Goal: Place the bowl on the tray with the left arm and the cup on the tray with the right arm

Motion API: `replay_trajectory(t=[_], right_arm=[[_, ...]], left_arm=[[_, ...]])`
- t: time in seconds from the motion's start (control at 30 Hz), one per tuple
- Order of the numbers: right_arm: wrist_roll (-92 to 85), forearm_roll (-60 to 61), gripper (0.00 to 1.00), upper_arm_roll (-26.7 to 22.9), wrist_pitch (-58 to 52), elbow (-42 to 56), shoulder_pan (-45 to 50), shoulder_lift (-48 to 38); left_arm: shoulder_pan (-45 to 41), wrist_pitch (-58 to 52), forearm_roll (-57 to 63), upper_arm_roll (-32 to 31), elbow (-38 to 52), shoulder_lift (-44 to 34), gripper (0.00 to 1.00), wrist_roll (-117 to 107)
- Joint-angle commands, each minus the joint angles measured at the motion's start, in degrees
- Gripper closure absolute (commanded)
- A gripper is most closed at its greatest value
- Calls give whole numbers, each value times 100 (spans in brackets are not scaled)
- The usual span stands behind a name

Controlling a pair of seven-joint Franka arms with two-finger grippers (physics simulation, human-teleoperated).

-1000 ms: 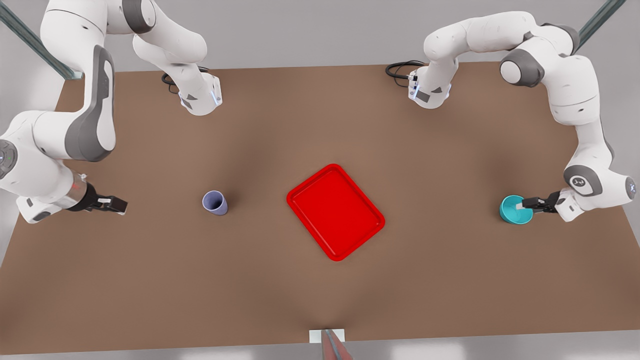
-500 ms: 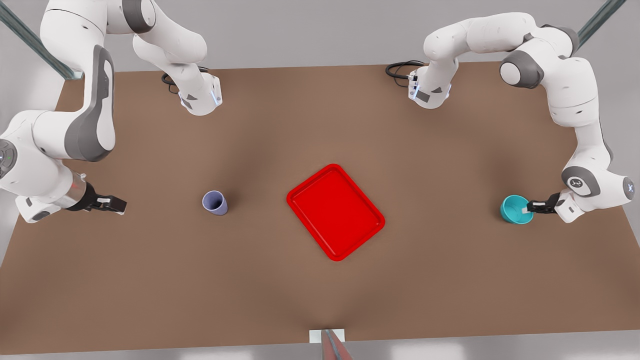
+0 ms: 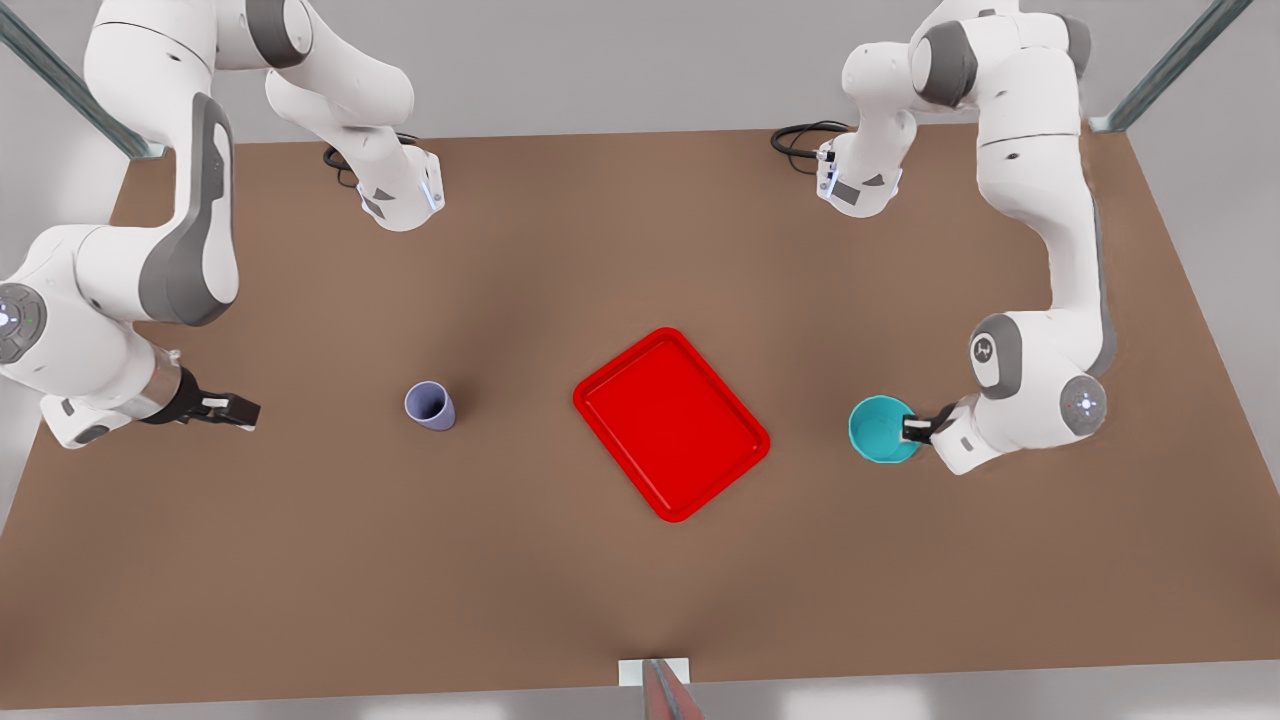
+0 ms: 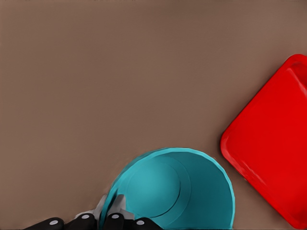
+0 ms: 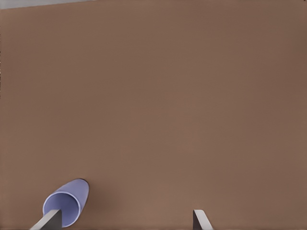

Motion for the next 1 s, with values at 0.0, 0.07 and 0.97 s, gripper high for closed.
replay_trajectory(t=[0.0,0.07,0.97], right_arm=[[0,11,0,0,0,4,-1,0],[0,231,0,0,9,-5,-54,8],[-193,266,0,-9,-35,189,-194,351]], left_arm=[[-107,0,-494,2,1,0,79,-65],[-898,0,-477,2,18,8,79,-1128],[-899,-1694,1228,548,1064,-649,0,-753]])
